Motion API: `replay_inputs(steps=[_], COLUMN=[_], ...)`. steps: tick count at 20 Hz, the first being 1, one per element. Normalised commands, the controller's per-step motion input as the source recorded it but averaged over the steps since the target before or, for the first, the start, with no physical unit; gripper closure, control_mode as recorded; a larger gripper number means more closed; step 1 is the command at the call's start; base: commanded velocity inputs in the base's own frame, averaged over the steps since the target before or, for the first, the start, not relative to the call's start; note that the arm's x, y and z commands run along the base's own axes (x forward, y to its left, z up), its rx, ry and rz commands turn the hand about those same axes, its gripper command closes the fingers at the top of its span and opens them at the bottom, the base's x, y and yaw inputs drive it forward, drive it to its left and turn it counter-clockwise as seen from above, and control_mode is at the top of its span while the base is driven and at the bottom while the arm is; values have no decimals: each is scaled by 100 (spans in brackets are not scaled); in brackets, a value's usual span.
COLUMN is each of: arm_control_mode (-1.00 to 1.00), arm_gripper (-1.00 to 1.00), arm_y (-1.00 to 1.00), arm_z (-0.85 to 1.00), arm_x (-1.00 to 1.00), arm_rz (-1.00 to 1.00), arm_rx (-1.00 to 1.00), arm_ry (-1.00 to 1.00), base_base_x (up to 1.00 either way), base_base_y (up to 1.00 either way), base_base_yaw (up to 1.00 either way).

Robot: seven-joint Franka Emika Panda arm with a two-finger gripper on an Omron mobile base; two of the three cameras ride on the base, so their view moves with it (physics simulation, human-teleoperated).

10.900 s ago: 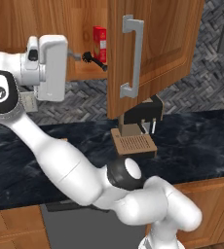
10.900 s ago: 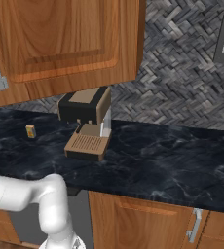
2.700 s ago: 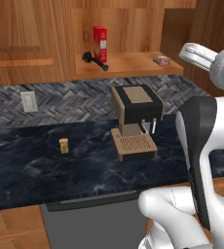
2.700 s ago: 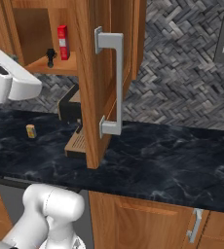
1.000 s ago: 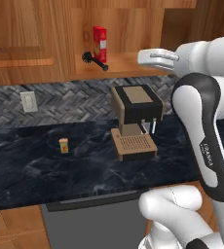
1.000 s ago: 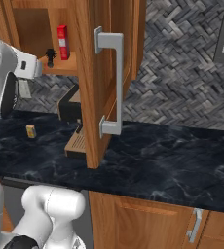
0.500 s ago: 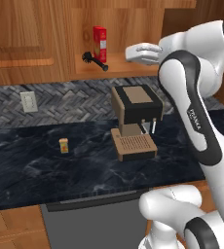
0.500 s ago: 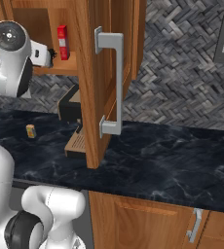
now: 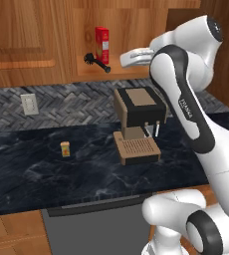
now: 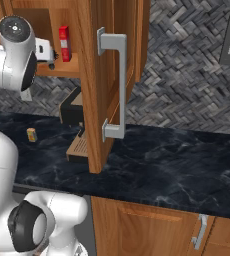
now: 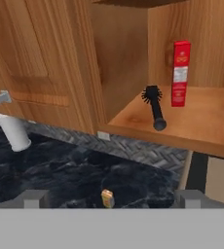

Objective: Pick the bar soap and dish brush from the cabinet and place them on the counter.

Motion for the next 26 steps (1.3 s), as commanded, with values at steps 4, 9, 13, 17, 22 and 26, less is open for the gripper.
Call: replay_inputs(steps=[4, 9, 13, 17, 22, 26], arm_control_mode=[-100, -100, -100, -100, -100, -100], arm_gripper=[-100, -100, -100, -100, -100, -100], arm_y=[6, 11, 4, 0, -4, -2], arm_z=[-14, -1, 0, -2, -11, -10], arm_x=[29, 20, 21, 16, 32, 34], arm_rz=[5, 0, 0, 0, -1, -2], arm_rx=[-11, -11, -7, -1, 0, 0], arm_ry=[-3, -7, -6, -1, 0, 0], base_base_x=[0, 0, 0, 0, 0, 0], base_base_y=[0, 0, 0, 0, 0, 0], base_base_yaw=[0, 0, 0, 0, 0, 0])
